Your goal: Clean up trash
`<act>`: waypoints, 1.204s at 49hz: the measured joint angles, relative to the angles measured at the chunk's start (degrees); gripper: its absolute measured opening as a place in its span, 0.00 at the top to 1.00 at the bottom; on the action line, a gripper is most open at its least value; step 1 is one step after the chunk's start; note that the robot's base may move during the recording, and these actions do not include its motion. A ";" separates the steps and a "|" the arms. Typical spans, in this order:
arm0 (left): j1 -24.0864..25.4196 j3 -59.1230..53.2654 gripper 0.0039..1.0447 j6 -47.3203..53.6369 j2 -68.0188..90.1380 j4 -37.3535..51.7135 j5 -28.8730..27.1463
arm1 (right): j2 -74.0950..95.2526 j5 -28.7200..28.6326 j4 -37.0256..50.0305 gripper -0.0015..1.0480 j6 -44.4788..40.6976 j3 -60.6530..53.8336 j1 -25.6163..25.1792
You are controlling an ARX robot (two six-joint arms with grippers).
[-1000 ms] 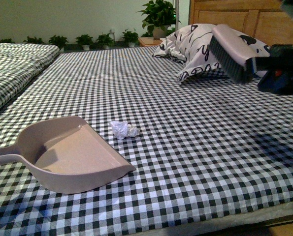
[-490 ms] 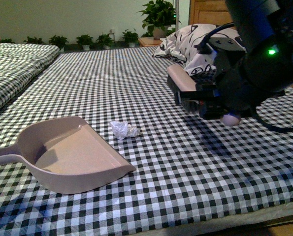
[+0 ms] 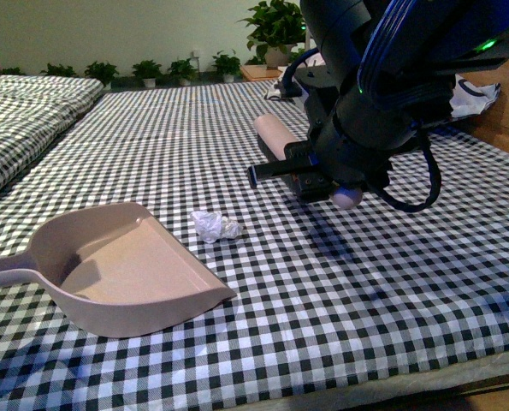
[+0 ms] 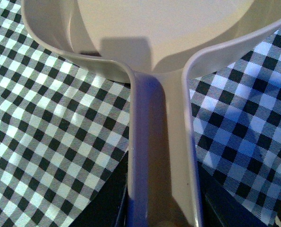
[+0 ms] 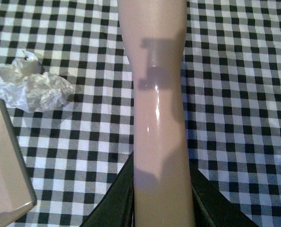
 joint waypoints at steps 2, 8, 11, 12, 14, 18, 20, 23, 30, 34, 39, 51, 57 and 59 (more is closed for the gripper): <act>0.00 0.00 0.74 0.00 0.00 0.00 0.02 | 0.57 0.20 0.02 0.80 -0.50 0.00 0.02; 0.00 0.00 0.74 0.00 0.00 0.00 0.00 | 1.97 1.01 0.79 0.80 -1.92 -0.37 0.02; 0.00 0.00 0.74 0.00 0.00 0.00 0.00 | 2.40 1.49 1.42 0.80 -2.69 -0.59 0.00; 0.00 0.00 0.74 0.00 0.00 0.00 0.00 | 2.47 1.60 1.57 0.80 -2.97 -0.68 -0.02; 0.00 0.00 0.74 0.00 0.00 0.00 0.00 | 2.64 1.79 1.90 0.80 -3.37 -0.90 -0.11; 0.00 0.00 0.74 0.00 0.00 0.00 0.00 | 2.97 2.45 2.51 0.80 -3.91 -1.60 -0.22; 0.00 0.00 0.74 0.00 0.00 0.00 0.00 | 3.15 2.45 2.78 0.80 -4.09 -2.03 -0.24; 0.00 0.00 0.74 0.00 0.00 0.00 0.00 | 3.28 2.45 3.15 0.80 -4.24 -3.15 -0.24; 0.00 0.00 0.74 0.00 0.00 0.00 0.00 | 3.30 2.29 4.07 0.80 -4.24 -5.73 -0.11; 0.00 0.00 0.74 0.02 0.00 0.00 0.00 | 3.30 1.77 4.44 0.80 -4.00 -6.75 0.13; 0.00 0.00 0.74 0.00 0.00 0.00 0.00 | 3.17 1.16 4.70 0.80 -3.43 -7.96 0.68; 0.00 0.00 0.74 0.02 0.00 0.00 0.00 | 0.81 -1.31 4.72 0.81 -0.24 -11.04 2.60; 0.00 0.00 0.74 0.02 0.00 0.00 0.00 | -0.85 -3.32 4.28 0.81 0.66 -11.58 3.98; 0.00 0.00 0.74 0.02 0.00 0.00 0.00 | -1.18 -3.80 4.15 0.81 0.87 -11.63 4.39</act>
